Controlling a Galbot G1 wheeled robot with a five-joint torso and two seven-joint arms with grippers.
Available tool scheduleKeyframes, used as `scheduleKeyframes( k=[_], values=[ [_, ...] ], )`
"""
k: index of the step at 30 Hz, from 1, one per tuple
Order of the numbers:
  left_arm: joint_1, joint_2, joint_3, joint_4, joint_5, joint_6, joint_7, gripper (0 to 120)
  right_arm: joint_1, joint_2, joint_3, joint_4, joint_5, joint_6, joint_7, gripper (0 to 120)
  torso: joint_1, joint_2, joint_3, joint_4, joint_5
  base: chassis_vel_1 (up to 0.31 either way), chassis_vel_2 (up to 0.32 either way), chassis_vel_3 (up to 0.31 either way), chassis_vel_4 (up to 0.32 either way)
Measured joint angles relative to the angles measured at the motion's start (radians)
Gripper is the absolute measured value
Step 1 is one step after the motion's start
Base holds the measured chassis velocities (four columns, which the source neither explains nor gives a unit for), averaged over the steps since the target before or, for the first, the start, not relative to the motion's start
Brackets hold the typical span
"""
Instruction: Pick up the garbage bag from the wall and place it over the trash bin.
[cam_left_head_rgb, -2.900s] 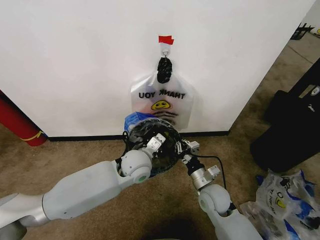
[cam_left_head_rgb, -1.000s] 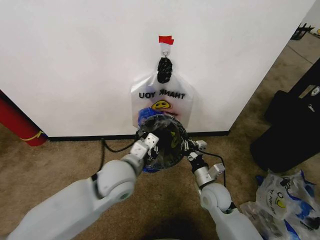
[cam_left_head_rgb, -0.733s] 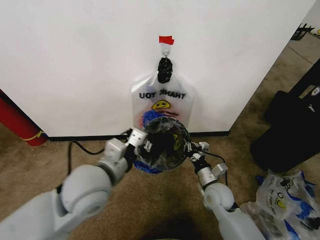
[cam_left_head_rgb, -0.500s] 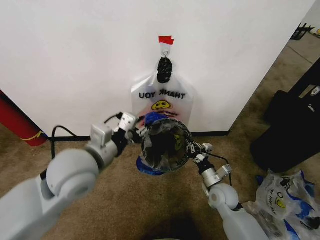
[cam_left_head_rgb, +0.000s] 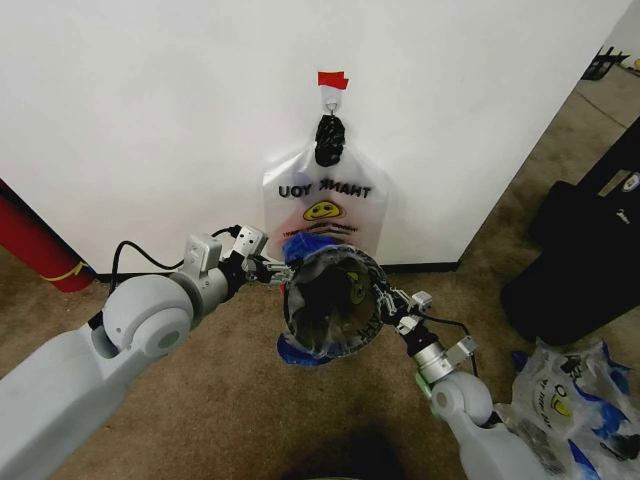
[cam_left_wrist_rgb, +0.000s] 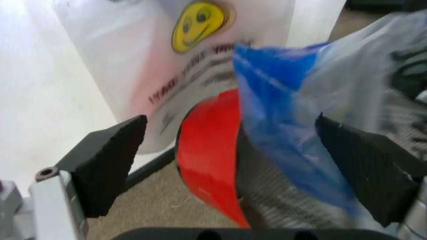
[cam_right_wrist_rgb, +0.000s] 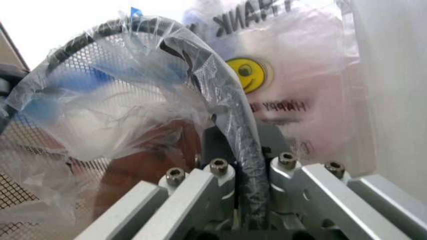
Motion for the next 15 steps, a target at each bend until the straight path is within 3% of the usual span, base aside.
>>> scheduleKeyframes(
  k=[6, 12, 15],
  values=[
    [-0.021, -0.003, 0.025, 0.068, 0.042, 0.018, 0.020, 100, -0.006, -0.007, 0.013, 0.000, -0.008, 0.018, -0.048, 0, 0.000, 0.000, 0.000, -0.0003, 0.0001, 0.000, 0.000, 0.000, 0.000],
    [-0.099, -0.031, 0.080, 0.211, 0.136, -0.012, 0.101, 100, 0.009, -0.006, -0.001, -0.011, 0.003, 0.023, -0.102, 0, 0.000, 0.000, 0.000, -0.0004, 0.0002, 0.000, 0.000, 0.000, 0.000],
    [-0.110, -0.044, 0.084, 0.222, 0.137, -0.020, 0.116, 100, 0.009, -0.004, -0.009, -0.016, 0.013, 0.022, -0.103, 0, 0.000, 0.000, 0.000, -0.0003, 0.0000, 0.000, 0.000, 0.000, 0.000]
  ],
)
